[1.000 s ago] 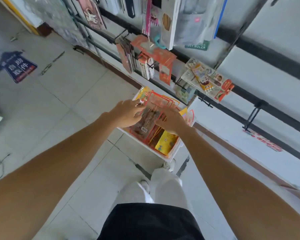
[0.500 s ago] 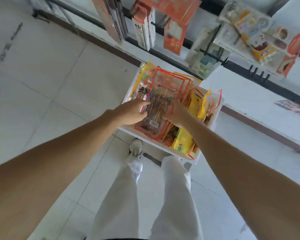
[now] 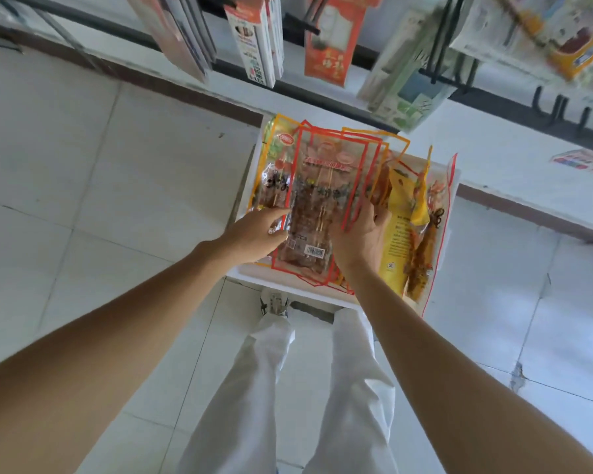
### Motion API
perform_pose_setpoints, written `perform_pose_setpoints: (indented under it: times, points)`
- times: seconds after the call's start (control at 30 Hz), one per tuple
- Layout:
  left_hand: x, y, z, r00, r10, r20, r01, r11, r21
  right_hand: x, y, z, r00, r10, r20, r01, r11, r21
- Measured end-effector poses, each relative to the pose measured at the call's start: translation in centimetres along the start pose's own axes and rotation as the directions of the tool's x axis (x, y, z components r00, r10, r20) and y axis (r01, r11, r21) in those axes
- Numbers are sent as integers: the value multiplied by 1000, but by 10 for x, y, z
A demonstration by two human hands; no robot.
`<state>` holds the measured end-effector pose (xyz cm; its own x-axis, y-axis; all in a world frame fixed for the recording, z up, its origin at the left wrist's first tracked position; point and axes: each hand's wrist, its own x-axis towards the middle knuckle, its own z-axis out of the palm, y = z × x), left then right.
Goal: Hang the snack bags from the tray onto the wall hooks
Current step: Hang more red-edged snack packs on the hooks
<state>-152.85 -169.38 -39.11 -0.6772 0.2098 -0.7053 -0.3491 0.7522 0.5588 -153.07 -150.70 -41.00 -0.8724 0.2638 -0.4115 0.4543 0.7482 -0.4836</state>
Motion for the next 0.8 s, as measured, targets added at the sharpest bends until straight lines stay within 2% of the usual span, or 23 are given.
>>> perform_pose_setpoints:
  times: [0.1, 0.13, 0.23, 0.4, 0.47, 0.6, 0.8]
  points:
    - [1, 2, -3, 1000, -3, 5, 3, 1000, 7, -12, 3, 9, 1000, 9, 13, -8, 995, -100]
    - [2, 1, -3, 1000, -3, 12, 2, 1000, 9, -13, 3, 11, 998, 46, 42, -43, 996, -73]
    - [7, -6, -2, 998, 18, 52, -18, 1000, 2, -11, -1, 12, 973, 201, 114, -217, 965, 146]
    - [3, -5, -4, 987, 35, 155, -45, 997, 61, -12, -14, 8, 970, 108, 219, -151, 970, 189]
    - [-1, -8, -2, 994, 43, 99, -50, 997, 65, -21, -18, 8, 965, 100, 242, -162, 953, 255]
    - [-11, -1, -15, 998, 58, 7, -58, 997, 59, -33, -25, -12, 981, 97, 171, -151, 929, 337]
    - [-46, 33, -23, 987, 91, -132, -91, 996, 5, -58, -36, -69, 985, -23, 172, -61, 883, 465]
